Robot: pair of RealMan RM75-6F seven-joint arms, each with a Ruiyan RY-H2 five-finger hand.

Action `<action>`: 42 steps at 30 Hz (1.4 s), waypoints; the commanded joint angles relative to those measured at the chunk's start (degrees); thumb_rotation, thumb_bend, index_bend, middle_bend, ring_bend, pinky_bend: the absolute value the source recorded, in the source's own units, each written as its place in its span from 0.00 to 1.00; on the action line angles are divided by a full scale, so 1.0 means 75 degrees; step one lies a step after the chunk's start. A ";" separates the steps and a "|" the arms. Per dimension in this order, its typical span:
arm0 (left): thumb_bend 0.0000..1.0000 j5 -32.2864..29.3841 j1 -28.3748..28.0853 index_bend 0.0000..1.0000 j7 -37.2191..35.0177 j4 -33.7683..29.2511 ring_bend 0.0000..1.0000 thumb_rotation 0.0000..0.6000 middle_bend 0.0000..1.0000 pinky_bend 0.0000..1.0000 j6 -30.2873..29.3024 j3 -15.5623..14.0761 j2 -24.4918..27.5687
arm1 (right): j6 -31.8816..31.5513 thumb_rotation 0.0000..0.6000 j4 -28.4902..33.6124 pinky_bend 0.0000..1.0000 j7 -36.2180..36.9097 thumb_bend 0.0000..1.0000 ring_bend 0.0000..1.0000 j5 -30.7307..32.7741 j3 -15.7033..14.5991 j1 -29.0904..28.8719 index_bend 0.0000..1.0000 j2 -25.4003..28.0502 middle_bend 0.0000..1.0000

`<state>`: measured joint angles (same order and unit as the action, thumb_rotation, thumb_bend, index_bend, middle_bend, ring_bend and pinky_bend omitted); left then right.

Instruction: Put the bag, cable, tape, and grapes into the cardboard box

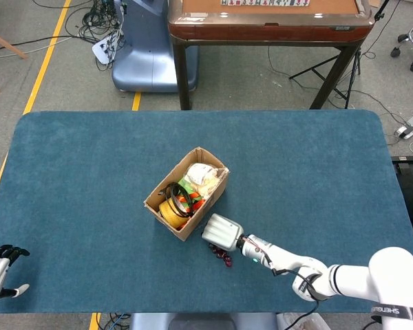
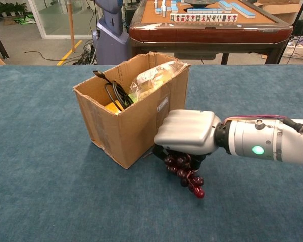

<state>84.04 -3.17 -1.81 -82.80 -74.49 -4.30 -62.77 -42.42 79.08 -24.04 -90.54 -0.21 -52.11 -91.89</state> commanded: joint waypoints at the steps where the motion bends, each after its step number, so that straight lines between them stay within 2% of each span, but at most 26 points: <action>1: 0.10 0.0002 0.0001 0.32 -0.0003 -0.0002 0.16 1.00 0.29 0.40 -0.0003 -0.0001 0.0004 | -0.0087 1.00 0.0052 1.00 0.0022 0.49 1.00 -0.0012 -0.0006 0.0030 0.80 0.0049 1.00; 8: 0.10 -0.0011 -0.0003 0.32 0.0013 0.0026 0.16 1.00 0.29 0.40 0.0029 -0.0008 -0.0011 | -0.0718 1.00 0.0682 1.00 0.0113 0.49 1.00 -0.0308 0.0059 0.0141 0.80 0.0451 1.00; 18: 0.10 -0.0009 -0.0009 0.32 0.0091 0.0024 0.16 1.00 0.29 0.40 0.0037 -0.0012 -0.0035 | -0.1617 1.00 0.2099 1.00 -0.0179 0.49 1.00 -0.0769 0.0248 0.0345 0.80 0.1302 1.00; 25: 0.10 0.0005 -0.0012 0.32 0.0145 -0.0007 0.16 1.00 0.29 0.40 0.0045 -0.0028 -0.0039 | -0.1949 1.00 0.2896 1.00 -0.0504 0.48 1.00 -0.0818 0.0561 0.0420 0.80 0.1743 1.00; 34: 0.10 0.0027 -0.0008 0.32 0.0129 -0.0045 0.16 1.00 0.29 0.40 0.0021 -0.0034 -0.0015 | -0.1830 1.00 0.2810 1.00 -0.0689 0.47 1.00 -0.0180 0.1297 0.0192 0.80 0.1668 1.00; 42: 0.10 0.0063 -0.0006 0.32 0.0082 -0.0053 0.16 1.00 0.29 0.40 0.0001 -0.0044 0.0005 | -0.1602 1.00 0.1913 1.00 -0.0408 0.45 1.00 0.0626 0.1952 -0.0230 0.80 0.1101 1.00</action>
<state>84.51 -3.21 -1.20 -83.20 -74.47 -4.63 -62.73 -55.17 95.18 -27.70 -87.62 13.13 -52.80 -82.29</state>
